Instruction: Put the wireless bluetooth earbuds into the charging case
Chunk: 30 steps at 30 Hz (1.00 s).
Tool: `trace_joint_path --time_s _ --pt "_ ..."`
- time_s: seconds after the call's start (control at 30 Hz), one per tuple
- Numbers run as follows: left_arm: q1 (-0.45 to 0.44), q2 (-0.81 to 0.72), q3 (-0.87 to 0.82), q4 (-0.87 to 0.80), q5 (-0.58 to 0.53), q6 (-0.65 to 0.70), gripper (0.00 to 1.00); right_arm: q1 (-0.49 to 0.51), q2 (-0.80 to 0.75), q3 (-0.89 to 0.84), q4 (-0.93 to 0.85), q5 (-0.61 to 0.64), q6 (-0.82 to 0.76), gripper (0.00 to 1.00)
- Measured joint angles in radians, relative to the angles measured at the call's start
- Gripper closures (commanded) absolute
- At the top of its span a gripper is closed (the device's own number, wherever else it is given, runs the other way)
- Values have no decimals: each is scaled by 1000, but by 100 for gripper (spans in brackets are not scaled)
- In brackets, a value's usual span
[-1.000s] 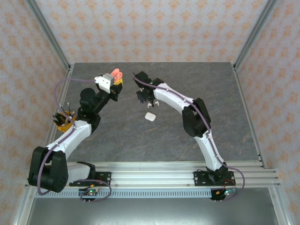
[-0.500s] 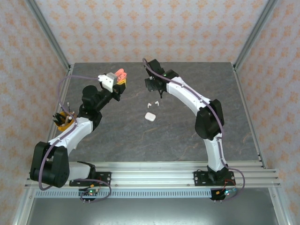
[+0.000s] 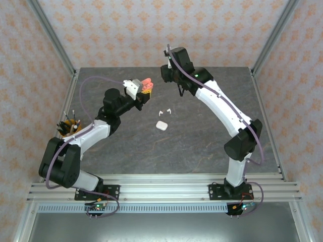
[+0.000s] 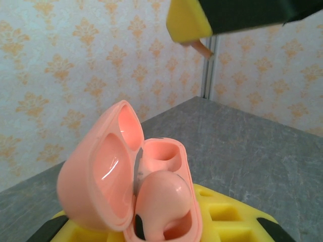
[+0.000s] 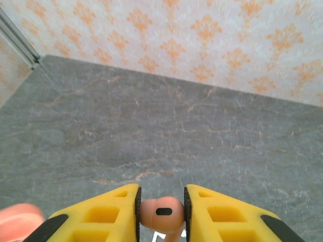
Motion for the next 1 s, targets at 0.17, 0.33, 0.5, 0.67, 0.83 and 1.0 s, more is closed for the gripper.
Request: trace_joint_path --time_s 0.17,0.33,0.5,0.67,0.83,1.0 --pt "-32 59 85 -1 5 -16 100 0 -53 -7 39 -26 -16 72" --pt "-39 102 153 -5 31 -46 100 0 -119 -83 117 -58 -43 72" --pt "-39 114 209 -27 63 -72 100 0 -152 -169 192 -92 -63 72" --pt "-39 115 245 -61 92 -79 100 0 -152 -211 225 -116 -67 72" --pt "-50 115 251 -92 109 -79 100 0 -152 -211 252 -132 -66 72" --pt "-53 115 253 -118 116 -79 100 0 -152 -211 259 -142 -66 72"
